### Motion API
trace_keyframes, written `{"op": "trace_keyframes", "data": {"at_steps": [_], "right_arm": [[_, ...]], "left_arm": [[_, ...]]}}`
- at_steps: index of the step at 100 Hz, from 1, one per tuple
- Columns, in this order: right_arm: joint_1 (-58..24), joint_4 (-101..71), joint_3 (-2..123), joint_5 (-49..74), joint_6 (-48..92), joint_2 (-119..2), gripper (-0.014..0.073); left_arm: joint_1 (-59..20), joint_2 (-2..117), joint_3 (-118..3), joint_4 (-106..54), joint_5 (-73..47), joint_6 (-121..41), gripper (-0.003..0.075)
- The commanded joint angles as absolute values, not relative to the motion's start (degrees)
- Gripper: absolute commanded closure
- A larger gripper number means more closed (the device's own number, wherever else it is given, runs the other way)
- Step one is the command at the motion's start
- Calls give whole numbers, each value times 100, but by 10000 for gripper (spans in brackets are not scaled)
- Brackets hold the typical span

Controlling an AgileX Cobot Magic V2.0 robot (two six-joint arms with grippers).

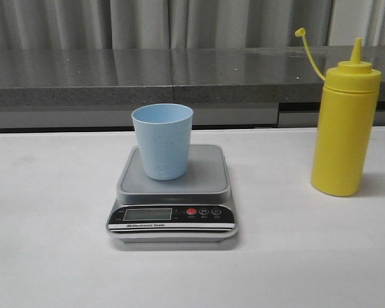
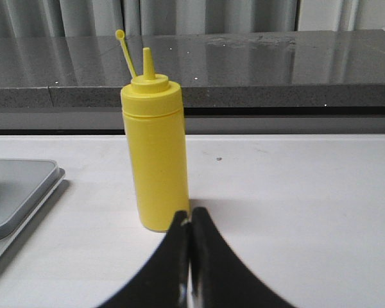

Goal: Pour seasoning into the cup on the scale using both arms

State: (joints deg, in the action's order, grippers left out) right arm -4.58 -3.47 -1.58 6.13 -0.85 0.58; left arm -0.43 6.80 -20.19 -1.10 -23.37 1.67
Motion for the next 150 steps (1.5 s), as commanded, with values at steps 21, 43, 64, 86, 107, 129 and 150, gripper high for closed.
{"op": "trace_keyframes", "data": {"at_steps": [21, 43, 64, 86, 107, 129, 150], "right_arm": [[-442, -276, -55, 211, -42, 185, 662], [-442, -276, -55, 211, -42, 185, 662], [-442, -276, -55, 211, -42, 185, 662], [-442, -276, -55, 211, -42, 185, 662], [-442, -276, -55, 211, -42, 185, 662], [-442, -276, -55, 211, -42, 185, 662], [-442, -276, -55, 211, -42, 185, 662]], "left_arm": [[-26, 745, -2178, -141, -1880, 221, 741], [-26, 745, -2164, -141, -1880, 221, 741], [-26, 745, -1730, 249, -1473, 221, 741], [-155, 371, -658, 249, -618, 221, 741], [-156, -219, 240, 160, -152, 221, 741], [-156, -207, 239, 146, -402, 221, 741], [-156, -207, 239, 146, -395, 221, 741]]}}
